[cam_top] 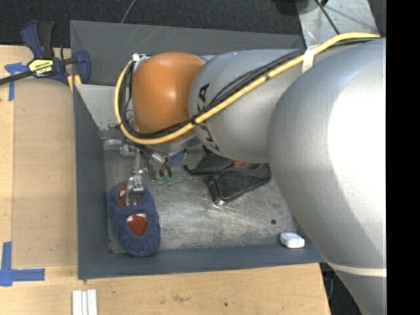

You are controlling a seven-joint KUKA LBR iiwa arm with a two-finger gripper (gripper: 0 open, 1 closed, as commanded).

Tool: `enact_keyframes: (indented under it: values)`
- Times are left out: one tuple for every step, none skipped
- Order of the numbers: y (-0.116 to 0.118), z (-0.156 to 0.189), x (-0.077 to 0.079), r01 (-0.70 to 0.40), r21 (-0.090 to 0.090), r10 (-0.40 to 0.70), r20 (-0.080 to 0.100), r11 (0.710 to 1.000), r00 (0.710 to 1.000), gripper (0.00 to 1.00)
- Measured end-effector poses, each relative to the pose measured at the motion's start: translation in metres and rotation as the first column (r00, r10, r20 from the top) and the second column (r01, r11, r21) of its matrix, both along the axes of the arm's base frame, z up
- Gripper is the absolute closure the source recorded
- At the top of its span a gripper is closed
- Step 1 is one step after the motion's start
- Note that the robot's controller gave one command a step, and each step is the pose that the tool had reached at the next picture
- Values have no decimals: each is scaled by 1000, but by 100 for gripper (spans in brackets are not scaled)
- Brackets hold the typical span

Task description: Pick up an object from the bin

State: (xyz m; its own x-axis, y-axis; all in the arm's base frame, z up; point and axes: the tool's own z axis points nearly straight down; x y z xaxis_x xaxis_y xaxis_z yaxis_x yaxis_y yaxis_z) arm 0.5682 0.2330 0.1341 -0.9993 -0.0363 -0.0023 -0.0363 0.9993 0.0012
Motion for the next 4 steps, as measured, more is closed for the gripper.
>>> enact_keyframes:
  values:
    - [-2,-56,-20,-231,3,231,18,973,973,0]
    - [-19,-58,5,-265,10,265,3,964,964,0]
    - [-20,-56,6,-266,7,266,4,964,964,100]
    - [-96,110,14,-618,-6,618,7,786,786,100]
